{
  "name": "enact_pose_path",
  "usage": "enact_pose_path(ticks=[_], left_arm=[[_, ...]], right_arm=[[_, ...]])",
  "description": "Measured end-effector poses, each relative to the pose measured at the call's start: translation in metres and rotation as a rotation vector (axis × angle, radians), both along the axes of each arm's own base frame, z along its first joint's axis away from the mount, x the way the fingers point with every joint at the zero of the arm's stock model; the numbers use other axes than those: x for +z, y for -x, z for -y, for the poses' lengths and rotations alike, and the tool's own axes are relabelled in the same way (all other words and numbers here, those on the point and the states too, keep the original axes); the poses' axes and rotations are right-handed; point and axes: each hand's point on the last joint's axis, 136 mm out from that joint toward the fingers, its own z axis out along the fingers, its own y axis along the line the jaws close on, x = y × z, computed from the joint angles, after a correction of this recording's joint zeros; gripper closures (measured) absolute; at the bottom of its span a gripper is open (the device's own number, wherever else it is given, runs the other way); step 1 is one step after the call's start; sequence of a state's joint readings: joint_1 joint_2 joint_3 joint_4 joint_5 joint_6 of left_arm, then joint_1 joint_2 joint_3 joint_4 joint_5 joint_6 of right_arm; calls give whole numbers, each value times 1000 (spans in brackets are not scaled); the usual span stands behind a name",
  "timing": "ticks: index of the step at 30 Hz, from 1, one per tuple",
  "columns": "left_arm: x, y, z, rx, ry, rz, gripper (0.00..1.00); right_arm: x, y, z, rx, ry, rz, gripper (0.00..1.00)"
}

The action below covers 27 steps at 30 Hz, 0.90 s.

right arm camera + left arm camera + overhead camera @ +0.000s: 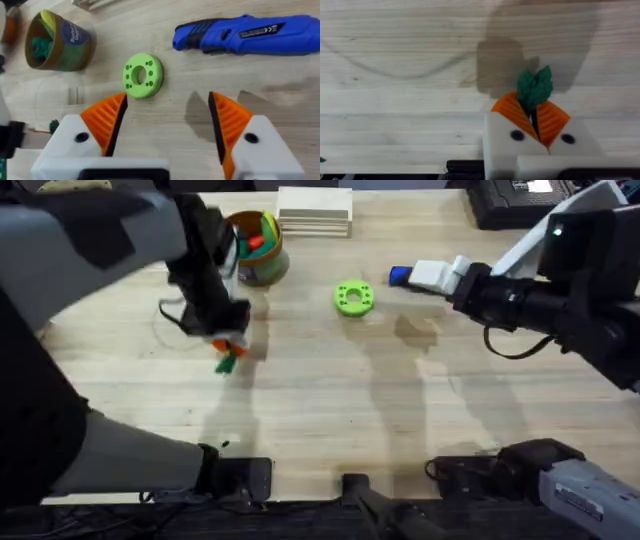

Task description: Pick up the gripper from the table and insert it into the empty holder that is missing its gripper. Then pick up a screw, insert it into the mounting hole, and use the screwdriver to tighten it. Finally, clean up the table by picking up the vegetable and placing it into the bucket.

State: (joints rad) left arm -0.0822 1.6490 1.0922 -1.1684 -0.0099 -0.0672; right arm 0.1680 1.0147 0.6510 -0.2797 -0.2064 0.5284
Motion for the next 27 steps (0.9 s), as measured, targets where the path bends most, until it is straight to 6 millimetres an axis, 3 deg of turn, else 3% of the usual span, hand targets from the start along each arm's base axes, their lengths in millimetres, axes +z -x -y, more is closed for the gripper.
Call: enact_pose_path(ticks=[9, 14, 15, 16, 19, 20, 27], left_arm=[[86, -68, 4, 0, 9, 229, 987], [115, -126, 9, 17, 31, 475, 987], [127, -157, 14, 34, 61, 608, 988], [131, -168, 16, 37, 73, 653, 988], [139, -191, 19, 41, 92, 743, 988], [141, -215, 22, 51, 107, 817, 988], [115, -226, 23, 96, 115, 778, 988]], right_arm=[[3, -3, -1, 0, -3, 19, 57], [4, -3, -1, 0, -3, 19, 57], [4, -3, -1, 0, -3, 19, 57], [4, -3, -1, 0, -3, 19, 57], [4, -3, -1, 0, -3, 19, 57], [4, -3, -1, 0, -3, 19, 57], [4, -3, -1, 0, -3, 19, 57]])
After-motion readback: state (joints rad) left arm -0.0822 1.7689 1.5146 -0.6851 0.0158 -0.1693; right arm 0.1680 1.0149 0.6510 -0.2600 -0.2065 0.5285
